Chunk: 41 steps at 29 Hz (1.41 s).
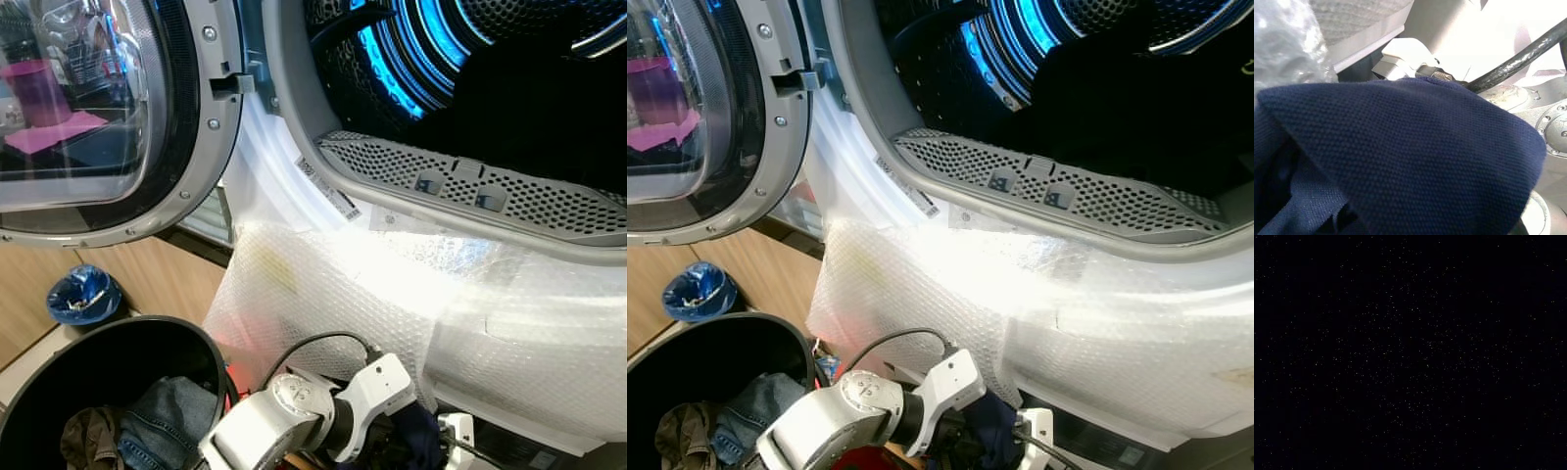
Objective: Clothes washing
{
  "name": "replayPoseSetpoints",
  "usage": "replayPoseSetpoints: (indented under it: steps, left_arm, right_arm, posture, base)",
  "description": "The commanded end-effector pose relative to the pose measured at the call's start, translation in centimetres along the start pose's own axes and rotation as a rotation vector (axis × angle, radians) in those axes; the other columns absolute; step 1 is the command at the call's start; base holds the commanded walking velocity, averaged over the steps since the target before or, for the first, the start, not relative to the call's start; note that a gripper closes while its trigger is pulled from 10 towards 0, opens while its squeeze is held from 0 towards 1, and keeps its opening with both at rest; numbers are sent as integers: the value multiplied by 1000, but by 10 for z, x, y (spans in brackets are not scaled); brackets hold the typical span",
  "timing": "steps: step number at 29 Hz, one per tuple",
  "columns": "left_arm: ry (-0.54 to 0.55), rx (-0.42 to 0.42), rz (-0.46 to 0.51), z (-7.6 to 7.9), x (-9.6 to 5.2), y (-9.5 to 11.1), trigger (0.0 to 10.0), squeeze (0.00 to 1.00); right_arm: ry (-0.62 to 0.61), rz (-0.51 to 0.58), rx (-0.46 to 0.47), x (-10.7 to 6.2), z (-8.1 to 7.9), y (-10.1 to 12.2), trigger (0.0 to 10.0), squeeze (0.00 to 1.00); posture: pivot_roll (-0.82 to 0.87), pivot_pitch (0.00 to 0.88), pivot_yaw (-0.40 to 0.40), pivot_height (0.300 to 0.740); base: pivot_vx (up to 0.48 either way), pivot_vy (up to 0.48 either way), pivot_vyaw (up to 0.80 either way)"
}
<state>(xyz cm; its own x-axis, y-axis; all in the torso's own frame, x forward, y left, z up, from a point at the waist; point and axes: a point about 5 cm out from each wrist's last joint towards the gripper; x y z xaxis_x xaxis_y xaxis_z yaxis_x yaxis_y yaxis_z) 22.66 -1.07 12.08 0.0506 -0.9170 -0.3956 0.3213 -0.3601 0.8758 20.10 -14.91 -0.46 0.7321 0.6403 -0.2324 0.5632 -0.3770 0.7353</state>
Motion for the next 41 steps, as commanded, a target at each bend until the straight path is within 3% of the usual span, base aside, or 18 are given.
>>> replayPoseSetpoints:
  steps: [1,6,24,25,27,29,30,32,33,35,41]
  left_arm:
    - [-118,30,64,21,7,17,0,0]
    - [-123,22,99,21,3,24,0,0]
    - [-116,19,119,24,0,22,157,0]
    - [-110,21,121,23,-1,21,431,0]
    - [-88,3,144,20,-5,21,3137,0]
    - [-86,-8,154,20,-7,22,3216,0]
    - [-85,-12,156,20,-7,22,4706,0]
    - [-84,-15,158,21,-7,22,4706,0]
    - [-78,-28,164,21,-8,21,9569,0]
    - [-72,-42,167,21,-9,20,10000,0]
    - [-57,-62,173,19,-13,16,10000,0]
  right_arm:
    - [35,-13,3,5,-6,-5,0,0]
    - [29,-45,4,0,-2,-13,0,0]
    - [1,70,43,1,5,2,0,0]
    - [6,74,45,1,4,3,0,0]
    - [14,82,50,1,4,4,0,0]
    - [12,79,49,1,5,4,0,0]
    - [11,79,50,1,6,3,0,0]
    - [8,81,50,1,7,4,0,0]
    - [-9,95,55,0,10,6,0,0]
    - [-13,104,57,0,12,8,0,0]
    - [-10,115,53,0,15,13,0,0]
  posture:
    - [12,58,34,740]
    - [13,61,34,740]
    - [13,43,39,740]
    - [13,43,39,740]
    - [18,25,36,740]
    - [20,18,35,740]
    - [20,18,35,740]
    - [20,18,35,740]
    - [25,2,31,740]
    - [27,0,29,740]
    - [32,0,28,740]
  base:
    - [0,0,0]
    - [0,0,0]
    - [0,0,0]
    - [0,0,0]
    - [0,0,0]
    - [0,0,0]
    - [0,0,0]
    - [0,0,0]
    - [0,0,0]
    - [0,0,0]
    - [0,0,0]
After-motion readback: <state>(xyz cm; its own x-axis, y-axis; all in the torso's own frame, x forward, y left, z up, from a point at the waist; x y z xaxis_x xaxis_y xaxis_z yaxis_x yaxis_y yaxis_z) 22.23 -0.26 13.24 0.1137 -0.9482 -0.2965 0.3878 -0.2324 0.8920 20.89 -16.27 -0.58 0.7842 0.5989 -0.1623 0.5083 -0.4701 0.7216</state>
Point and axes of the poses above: a point about 5 cm out from each wrist's last joint towards the gripper, its own x axis pointing out of the wrist towards the gripper, its own y axis along the axis of the wrist's last joint, z = x × y, and after that the axes turned 1 degree about -x, right-handed
